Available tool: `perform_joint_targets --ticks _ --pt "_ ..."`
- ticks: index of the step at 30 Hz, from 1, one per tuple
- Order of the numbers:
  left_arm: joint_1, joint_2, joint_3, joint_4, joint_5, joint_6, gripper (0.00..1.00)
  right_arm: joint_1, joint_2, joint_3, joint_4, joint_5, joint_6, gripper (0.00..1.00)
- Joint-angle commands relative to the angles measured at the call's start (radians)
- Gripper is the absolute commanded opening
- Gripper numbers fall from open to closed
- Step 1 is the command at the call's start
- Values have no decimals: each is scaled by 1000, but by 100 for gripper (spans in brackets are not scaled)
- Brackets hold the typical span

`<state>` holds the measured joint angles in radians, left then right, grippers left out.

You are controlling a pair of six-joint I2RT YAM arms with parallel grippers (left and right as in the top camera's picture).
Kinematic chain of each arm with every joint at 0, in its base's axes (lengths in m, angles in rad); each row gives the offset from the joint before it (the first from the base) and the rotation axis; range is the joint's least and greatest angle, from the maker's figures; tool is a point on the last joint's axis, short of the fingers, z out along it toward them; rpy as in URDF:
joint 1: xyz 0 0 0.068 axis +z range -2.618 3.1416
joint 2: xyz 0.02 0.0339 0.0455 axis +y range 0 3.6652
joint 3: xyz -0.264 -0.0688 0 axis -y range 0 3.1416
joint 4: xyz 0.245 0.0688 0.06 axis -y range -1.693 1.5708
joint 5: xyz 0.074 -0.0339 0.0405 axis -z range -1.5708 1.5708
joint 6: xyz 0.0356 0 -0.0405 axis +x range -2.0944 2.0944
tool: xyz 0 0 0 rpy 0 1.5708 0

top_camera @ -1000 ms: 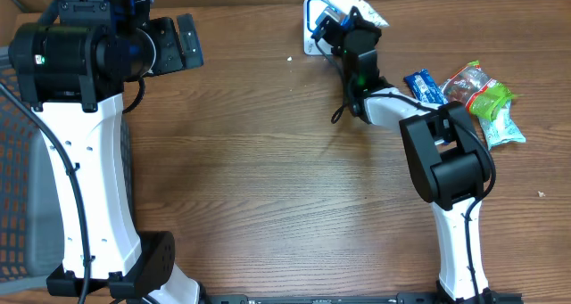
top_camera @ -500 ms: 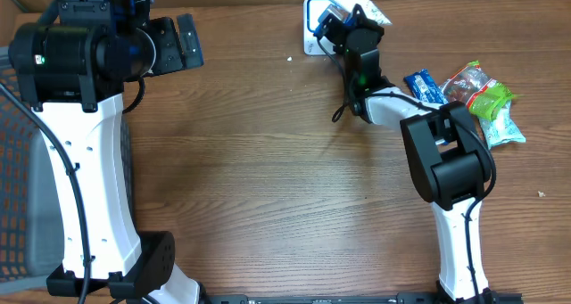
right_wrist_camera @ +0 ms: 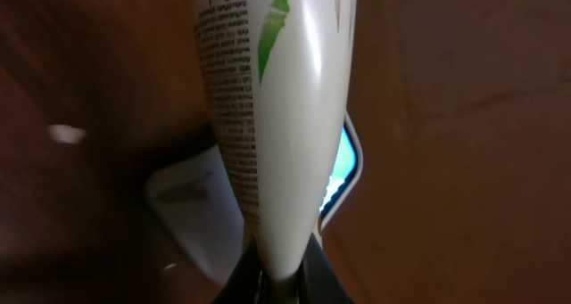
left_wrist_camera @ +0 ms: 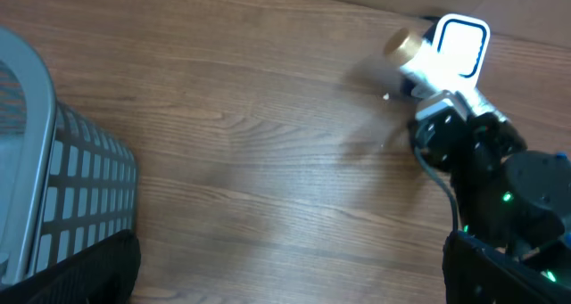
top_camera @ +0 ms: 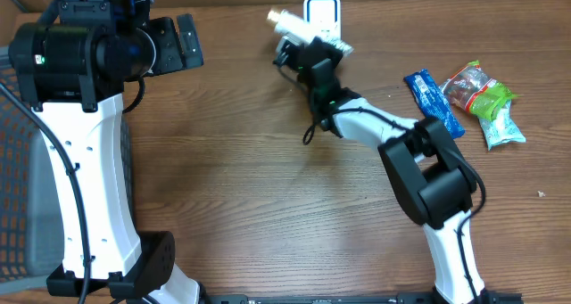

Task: Scan the item barcode
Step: 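Carry the white tube to the right pile and release it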

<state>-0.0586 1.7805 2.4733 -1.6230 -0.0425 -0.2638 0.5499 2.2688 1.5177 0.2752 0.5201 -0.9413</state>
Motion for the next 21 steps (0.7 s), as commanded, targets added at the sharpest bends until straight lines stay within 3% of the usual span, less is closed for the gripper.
perform_joint_targets --ticks 1,8,10,15,21 --pt "-1 -1 -3 3 -10 -13 100 78 -247 35 -196 12 412 4" --pt "-1 -1 -3 3 -10 -13 100 70 -438 36 -774 -251 1101 4" --pt "-1 -1 -3 3 -10 -13 100 28 -463 36 -922 -257 1222 4" --pt "-1 -1 -3 3 -10 -13 100 -157 -472 31 -1234 -186 1260 4" --pt "-1 -1 -3 3 -10 -13 100 -404 -472 -34 -1267 -109 1259 4"
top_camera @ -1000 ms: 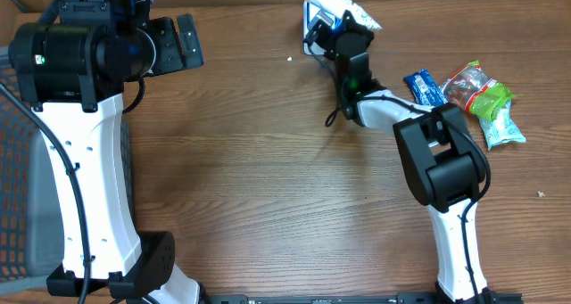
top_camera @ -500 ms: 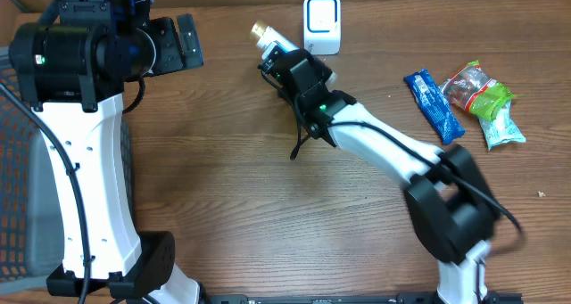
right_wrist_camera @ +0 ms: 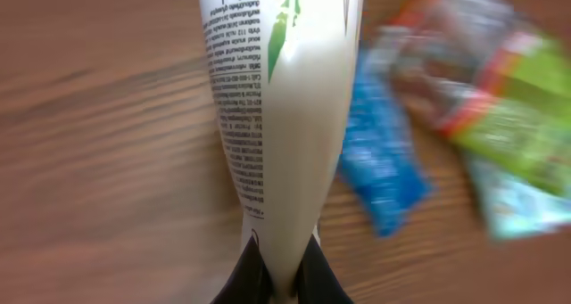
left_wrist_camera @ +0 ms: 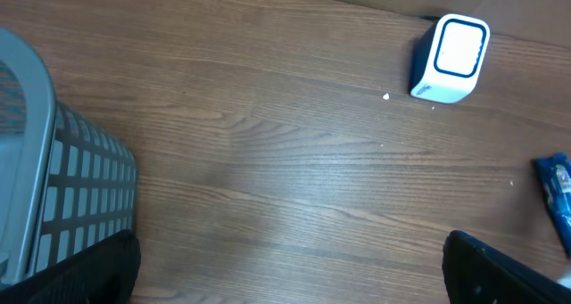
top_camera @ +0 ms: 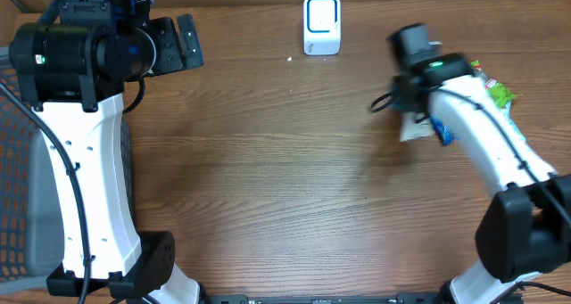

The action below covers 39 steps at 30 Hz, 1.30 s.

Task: Scan the item barcode
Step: 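Carry the white tube to the right pile and release it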

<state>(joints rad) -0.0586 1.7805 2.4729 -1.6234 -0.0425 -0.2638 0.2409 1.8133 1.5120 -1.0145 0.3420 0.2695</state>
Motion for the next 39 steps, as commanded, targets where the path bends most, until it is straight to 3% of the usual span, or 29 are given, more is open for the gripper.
perform_joint_targets --ticks 1,8,9,11,13,14,15,22,31,39 --pt "-1 -1 -2 4 -10 -13 100 -129 -16 -45 38 68 46 4" --pt "-1 -1 -2 3 -10 -13 100 -256 -16 -167 123 16 -149 4" --pt "-1 -1 -2 3 -10 -13 100 -262 -16 -172 122 16 -147 9" --pt "-1 -1 -2 4 -10 -13 100 -269 -16 -173 123 14 -143 54" --pt "-1 -1 -2 4 -10 -13 100 -269 -16 -172 129 13 -143 86" --pt "-1 -1 -2 3 -10 -13 100 -269 -16 -170 131 12 -143 97" --pt "-1 -1 -2 4 -10 -13 100 -269 -16 -166 130 12 -139 100" --pt "-1 -1 -2 4 -10 -13 100 -268 -70 -15 -37 -71 -52 100" --pt "-1 -1 -2 4 -10 -13 100 -268 -377 191 -163 -711 -121 100" --pt "-1 -1 -2 4 -10 -13 100 -268 -672 191 -185 -921 -109 100"
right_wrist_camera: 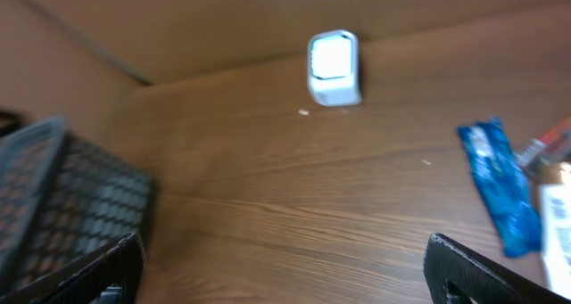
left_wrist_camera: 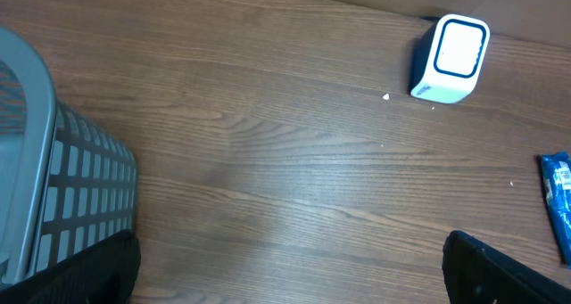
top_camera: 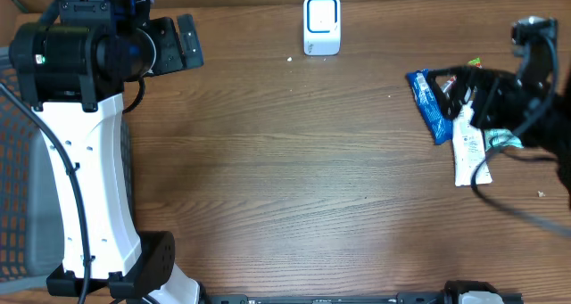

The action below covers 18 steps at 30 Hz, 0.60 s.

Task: Scan the item barcode
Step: 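Carry the white tube to the right pile and release it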

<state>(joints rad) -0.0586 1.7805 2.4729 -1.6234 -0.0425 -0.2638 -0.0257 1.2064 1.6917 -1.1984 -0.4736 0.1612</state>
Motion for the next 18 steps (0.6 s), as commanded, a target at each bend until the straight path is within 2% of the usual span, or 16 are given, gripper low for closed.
perform_joint_targets --ticks 1,5,9,18 --pt "-1 -1 -2 4 -10 -13 100 -2 -81 11 -2 -105 -1 100" --pt "-1 -1 -2 4 -10 -13 100 -2 -133 11 -29 -105 -2 100" --pt "-1 -1 -2 4 -10 -13 100 5 -159 11 -34 0 -35 100" --pt "-1 -1 -2 4 -10 -13 100 18 -167 -5 -29 95 -31 100"
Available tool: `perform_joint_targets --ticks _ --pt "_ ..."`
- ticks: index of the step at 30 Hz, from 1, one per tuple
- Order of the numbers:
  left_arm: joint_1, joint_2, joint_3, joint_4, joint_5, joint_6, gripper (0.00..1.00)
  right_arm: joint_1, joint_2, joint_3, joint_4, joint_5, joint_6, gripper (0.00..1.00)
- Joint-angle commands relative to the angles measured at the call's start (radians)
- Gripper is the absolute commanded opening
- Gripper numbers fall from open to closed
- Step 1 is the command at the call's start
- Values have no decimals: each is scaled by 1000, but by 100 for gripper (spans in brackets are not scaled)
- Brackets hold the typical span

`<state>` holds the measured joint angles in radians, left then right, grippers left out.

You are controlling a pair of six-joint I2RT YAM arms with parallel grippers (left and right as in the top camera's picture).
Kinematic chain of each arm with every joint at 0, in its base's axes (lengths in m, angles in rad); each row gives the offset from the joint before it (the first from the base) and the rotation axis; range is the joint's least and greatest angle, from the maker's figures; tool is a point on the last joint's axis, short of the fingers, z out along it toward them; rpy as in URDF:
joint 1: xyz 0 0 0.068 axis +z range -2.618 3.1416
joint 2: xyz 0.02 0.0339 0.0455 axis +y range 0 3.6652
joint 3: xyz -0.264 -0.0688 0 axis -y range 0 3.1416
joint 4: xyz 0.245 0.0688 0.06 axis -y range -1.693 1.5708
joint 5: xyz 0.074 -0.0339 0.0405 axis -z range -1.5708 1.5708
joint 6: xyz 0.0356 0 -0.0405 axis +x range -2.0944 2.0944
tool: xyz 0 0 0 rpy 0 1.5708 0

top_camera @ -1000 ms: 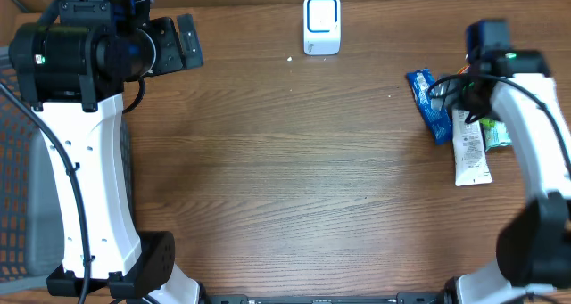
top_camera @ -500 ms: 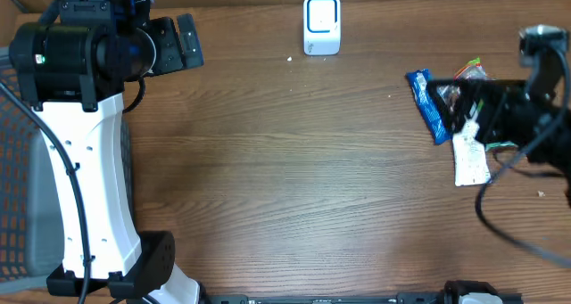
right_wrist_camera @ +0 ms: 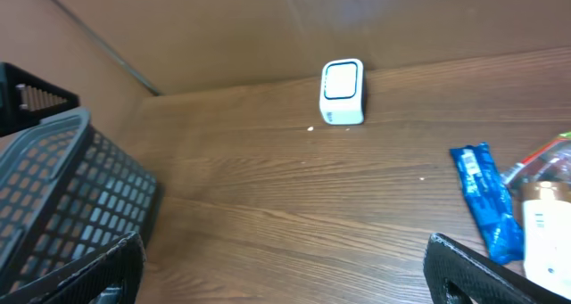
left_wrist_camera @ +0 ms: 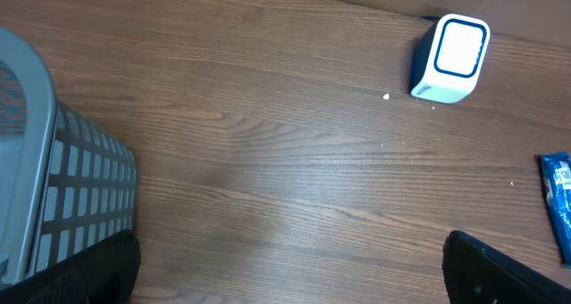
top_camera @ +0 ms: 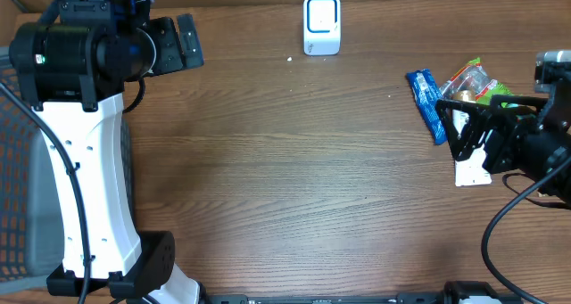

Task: Scan the item barcode

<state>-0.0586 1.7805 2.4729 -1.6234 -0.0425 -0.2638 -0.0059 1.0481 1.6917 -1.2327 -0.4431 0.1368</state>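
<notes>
The white barcode scanner [top_camera: 321, 23] stands at the table's far edge, also seen as the scanner [right_wrist_camera: 343, 92] and the scanner [left_wrist_camera: 451, 59]. A white tube with a gold cap [top_camera: 473, 170] lies on the table at the right, beside a blue packet [top_camera: 426, 103]; the tube [right_wrist_camera: 540, 228] shows at the right wrist view's edge. My right gripper [right_wrist_camera: 285, 286] is open and empty, hovering over the tube in the overhead view. My left gripper [left_wrist_camera: 290, 286] is open and empty, held high at the far left.
A red and green snack bag [top_camera: 477, 83] lies behind the tube. A grey mesh basket [right_wrist_camera: 62, 197] stands at the table's left side, the basket [left_wrist_camera: 53, 197] also under the left wrist. The left arm's white column [top_camera: 85, 161] rises at the left.
My right arm has shifted a little toward the front right, and its wrist view has steadied. The tube still lies beside the blue packet. The left arm has not moved.
My right gripper first held the white tube up against the scanner. Then it held the tube over the blue packet at the right. After that the tube lay on the table by the packets with the gripper open, as it is now.
</notes>
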Motion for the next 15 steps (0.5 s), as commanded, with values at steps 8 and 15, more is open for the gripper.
perform_joint_targets --ticks 8,15 --pt "-1 -1 -2 3 -10 -13 100 0 -177 -335 347 229 -7 100" --pt "-1 -1 -2 4 -10 -13 100 0 -466 -850 790 298 -11 100"
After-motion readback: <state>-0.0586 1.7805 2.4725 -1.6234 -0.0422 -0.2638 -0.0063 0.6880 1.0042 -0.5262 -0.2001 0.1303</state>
